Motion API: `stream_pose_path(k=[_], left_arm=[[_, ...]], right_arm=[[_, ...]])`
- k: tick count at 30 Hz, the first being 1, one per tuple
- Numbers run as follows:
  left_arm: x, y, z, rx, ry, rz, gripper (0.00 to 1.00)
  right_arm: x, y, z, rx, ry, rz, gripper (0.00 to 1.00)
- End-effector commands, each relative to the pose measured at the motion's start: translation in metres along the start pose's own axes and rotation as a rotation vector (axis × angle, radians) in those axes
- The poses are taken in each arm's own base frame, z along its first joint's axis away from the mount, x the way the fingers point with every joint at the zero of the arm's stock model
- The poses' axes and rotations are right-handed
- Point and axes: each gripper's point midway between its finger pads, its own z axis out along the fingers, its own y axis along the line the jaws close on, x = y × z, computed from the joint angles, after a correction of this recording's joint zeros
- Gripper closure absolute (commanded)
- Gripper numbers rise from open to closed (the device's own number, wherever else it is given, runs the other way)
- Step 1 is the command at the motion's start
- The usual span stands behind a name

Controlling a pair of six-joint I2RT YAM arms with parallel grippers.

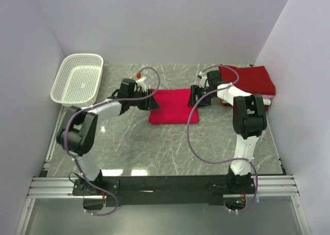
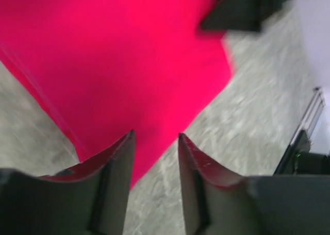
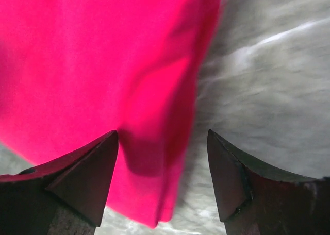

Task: Fold and stack the t-shirts
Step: Neatly place the folded tshirt to the corner

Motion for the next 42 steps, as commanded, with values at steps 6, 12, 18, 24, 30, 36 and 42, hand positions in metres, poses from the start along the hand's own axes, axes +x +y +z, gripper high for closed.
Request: stream_pose_path(k=[6, 12, 18, 24, 30, 36, 42], left_arm=[[0.057, 0.039, 0.036, -0.151, 0.185, -0.092, 0.75], [0.08, 0.061, 0.041, -0.24, 0.227, -0.116, 0.76], [0.068, 0.054, 0.042, -0.24, 0.2, -0.092, 0.75], [-0.034, -0.002, -0.036, -0.287, -0.172, 0.083, 0.3], [-0.086, -0.061, -0.166, -0.376, -0.466, 0.248, 0.0], [-0.045, -0.051, -0.215, -0.462, -0.488, 0.348, 0.0], [-0.014, -0.034, -0.213, -0.479, -0.463, 0.381, 0.0]], right_arm=[[0.004, 0.006, 0.012, -0.059, 0.049, 0.105, 0.25], [0.012, 0.023, 0.027, -0.125, 0.113, 0.127, 0.34], [0.006, 0.024, 0.03, -0.124, 0.107, 0.135, 0.8], [-0.043, -0.004, -0.011, 0.13, -0.006, -0.081, 1.0], [-0.105, -0.029, -0.103, 0.488, -0.136, -0.446, 1.0], [-0.129, -0.022, -0.166, 0.61, -0.207, -0.56, 1.0], [-0.152, -0.01, -0.221, 0.708, -0.29, -0.607, 1.0]])
